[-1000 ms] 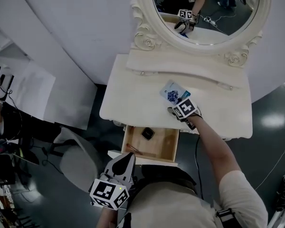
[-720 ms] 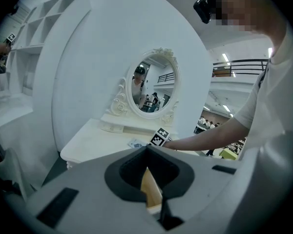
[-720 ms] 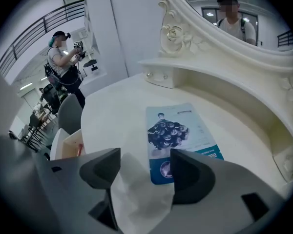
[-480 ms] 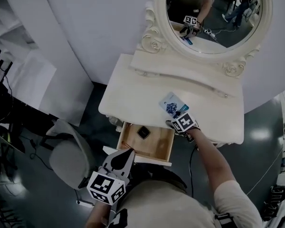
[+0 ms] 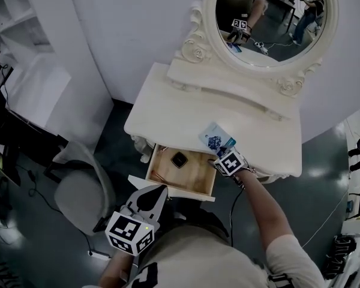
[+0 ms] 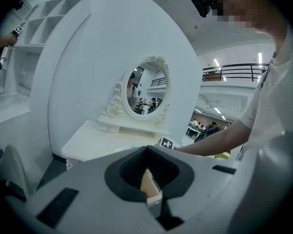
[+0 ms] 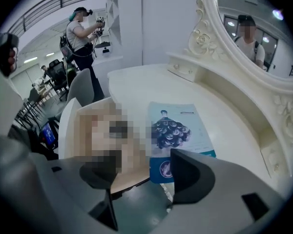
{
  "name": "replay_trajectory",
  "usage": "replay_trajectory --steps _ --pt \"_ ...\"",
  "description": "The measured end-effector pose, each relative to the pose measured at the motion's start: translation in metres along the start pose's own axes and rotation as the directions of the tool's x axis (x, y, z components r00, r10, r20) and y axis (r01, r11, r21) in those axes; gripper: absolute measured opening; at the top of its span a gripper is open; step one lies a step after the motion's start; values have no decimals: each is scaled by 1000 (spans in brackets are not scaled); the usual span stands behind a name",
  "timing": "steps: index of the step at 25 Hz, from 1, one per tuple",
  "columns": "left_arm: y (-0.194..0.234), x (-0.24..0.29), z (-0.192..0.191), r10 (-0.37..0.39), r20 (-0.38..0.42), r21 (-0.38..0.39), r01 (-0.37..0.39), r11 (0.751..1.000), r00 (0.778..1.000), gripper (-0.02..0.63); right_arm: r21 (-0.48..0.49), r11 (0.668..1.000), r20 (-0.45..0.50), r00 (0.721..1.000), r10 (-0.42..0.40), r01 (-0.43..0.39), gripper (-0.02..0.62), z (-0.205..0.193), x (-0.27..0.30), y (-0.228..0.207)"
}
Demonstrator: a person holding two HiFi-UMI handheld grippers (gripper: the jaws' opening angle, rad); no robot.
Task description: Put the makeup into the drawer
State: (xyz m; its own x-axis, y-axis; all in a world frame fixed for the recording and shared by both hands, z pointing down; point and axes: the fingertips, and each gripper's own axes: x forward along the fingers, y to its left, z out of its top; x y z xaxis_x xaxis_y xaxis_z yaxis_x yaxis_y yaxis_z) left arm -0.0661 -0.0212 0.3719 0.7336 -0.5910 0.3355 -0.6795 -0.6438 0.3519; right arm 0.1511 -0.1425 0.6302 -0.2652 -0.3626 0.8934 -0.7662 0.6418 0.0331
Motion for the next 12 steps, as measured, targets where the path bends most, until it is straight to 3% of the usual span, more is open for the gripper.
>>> replay_trajectory --steps 4,8,9,11,12 --pt "-4 -6 -6 -9 4 12 9 1000 1000 55 -184 979 -33 995 -94 86 325 -11 0 6" --pt "-5 -15 -8 -3 5 9 3 1000 1000 55 -290 945 -51 983 -175 153 321 -18 -2 8" --pt "-5 -17 -9 1 3 8 -1 1000 1000 55 -326 928 -49 977 -207 181 305 -19 -2 6" --pt "-3 -18 -10 8 1 8 -8 1000 1000 55 -400 883 -31 959 -283 247 175 -20 -4 -1" --pt "-3 -19 -10 10 1 8 -10 1000 1000 55 -422 866 -25 951 -307 269 148 -20 -4 -3"
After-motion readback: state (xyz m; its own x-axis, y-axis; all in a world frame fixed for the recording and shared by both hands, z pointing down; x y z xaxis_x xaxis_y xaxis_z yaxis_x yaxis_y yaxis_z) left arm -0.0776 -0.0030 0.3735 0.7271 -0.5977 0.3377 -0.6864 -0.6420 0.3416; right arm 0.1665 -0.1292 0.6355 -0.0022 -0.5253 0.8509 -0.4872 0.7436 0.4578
